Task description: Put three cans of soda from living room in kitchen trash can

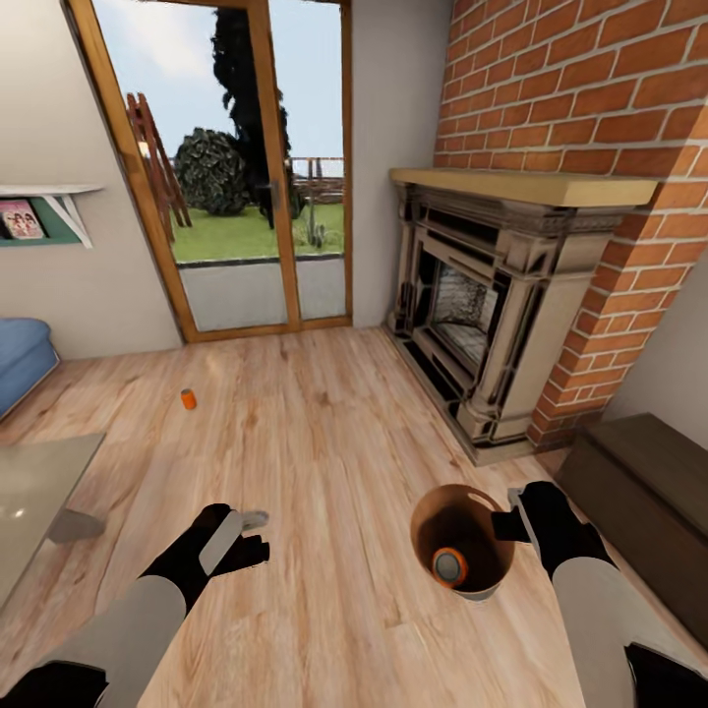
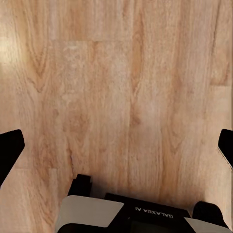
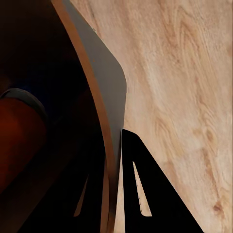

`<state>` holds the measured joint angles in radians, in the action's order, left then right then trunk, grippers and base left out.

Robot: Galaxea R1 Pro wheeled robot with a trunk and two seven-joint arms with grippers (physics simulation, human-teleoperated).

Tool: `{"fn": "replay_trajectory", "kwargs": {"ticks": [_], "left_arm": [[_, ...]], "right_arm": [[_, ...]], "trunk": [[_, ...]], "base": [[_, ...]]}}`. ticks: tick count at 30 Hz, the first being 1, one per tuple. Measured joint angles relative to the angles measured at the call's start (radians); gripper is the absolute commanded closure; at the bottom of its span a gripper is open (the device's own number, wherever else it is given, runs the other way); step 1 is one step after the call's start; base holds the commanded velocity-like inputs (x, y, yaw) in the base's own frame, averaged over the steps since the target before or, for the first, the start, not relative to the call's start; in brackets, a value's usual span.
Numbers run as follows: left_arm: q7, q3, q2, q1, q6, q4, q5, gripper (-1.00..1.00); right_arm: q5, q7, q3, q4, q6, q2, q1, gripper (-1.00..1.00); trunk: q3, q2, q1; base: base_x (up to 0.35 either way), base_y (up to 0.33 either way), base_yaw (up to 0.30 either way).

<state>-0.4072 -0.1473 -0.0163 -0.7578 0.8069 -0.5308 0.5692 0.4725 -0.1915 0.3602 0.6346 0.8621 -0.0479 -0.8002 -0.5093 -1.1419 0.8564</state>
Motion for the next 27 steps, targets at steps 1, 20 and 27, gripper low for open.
{"fn": "replay_trajectory", "kwargs": {"ticks": [1,20,27], "left_arm": [[0.0,0.0,0.0,0.0,0.0,0.0,0.0,-1.0],[0.001,0.0,0.001,0.0,0.0,-0.001,0.0,-1.0],[0.0,-0.039,0.001,0.0,-0.01,0.0,0.001,-1.0]], "right_arm": [[0.003,0.0,0.0,0.0,0.0,0.0,0.0,1.0],[0.014,0.001,-0.003,0.002,-0.001,0.003,0.0,1.0],[0.002,0.0,-0.003,0.002,0.0,0.003,0.0,1.0]], "trunk": [[0.0,0.0,0.0],[-0.001,0.0,0.0],[-0.001,0.0,0.0]], "base": [[0.347,0.0,0.03],[0.347,0.0,0.154],[0.347,0.0,0.142]]}}
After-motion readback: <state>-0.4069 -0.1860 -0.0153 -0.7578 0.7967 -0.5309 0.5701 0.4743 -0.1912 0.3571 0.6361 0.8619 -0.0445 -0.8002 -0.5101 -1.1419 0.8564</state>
